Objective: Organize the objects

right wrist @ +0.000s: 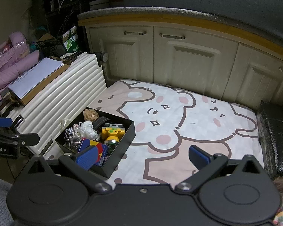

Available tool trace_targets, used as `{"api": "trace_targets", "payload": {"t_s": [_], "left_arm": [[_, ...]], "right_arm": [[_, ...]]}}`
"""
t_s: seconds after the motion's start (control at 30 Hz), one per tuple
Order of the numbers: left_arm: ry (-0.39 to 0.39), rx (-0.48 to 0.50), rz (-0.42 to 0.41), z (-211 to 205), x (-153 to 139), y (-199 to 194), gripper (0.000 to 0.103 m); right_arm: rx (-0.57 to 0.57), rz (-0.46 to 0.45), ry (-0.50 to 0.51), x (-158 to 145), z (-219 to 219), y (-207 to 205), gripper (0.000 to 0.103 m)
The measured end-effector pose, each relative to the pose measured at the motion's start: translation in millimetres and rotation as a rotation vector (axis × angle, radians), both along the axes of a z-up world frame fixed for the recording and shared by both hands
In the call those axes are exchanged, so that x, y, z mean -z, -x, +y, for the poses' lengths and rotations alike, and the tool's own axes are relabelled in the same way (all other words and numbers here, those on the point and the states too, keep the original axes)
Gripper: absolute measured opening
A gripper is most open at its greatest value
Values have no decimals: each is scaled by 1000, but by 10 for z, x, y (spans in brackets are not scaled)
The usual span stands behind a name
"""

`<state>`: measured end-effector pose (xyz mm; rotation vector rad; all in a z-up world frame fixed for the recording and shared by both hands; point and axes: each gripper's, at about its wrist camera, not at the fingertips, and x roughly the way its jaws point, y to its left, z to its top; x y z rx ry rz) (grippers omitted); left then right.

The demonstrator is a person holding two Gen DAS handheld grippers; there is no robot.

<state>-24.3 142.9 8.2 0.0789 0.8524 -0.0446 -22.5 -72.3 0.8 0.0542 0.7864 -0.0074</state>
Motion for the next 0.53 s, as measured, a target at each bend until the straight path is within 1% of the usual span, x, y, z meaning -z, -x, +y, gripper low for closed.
{"api": "trace_targets", "payload": {"t_s": [0.53], "left_arm": [[-2,1,4,9,19,-11,103]], "right_arm": [[-2,4,-6,5,-15,-3,103]]}}
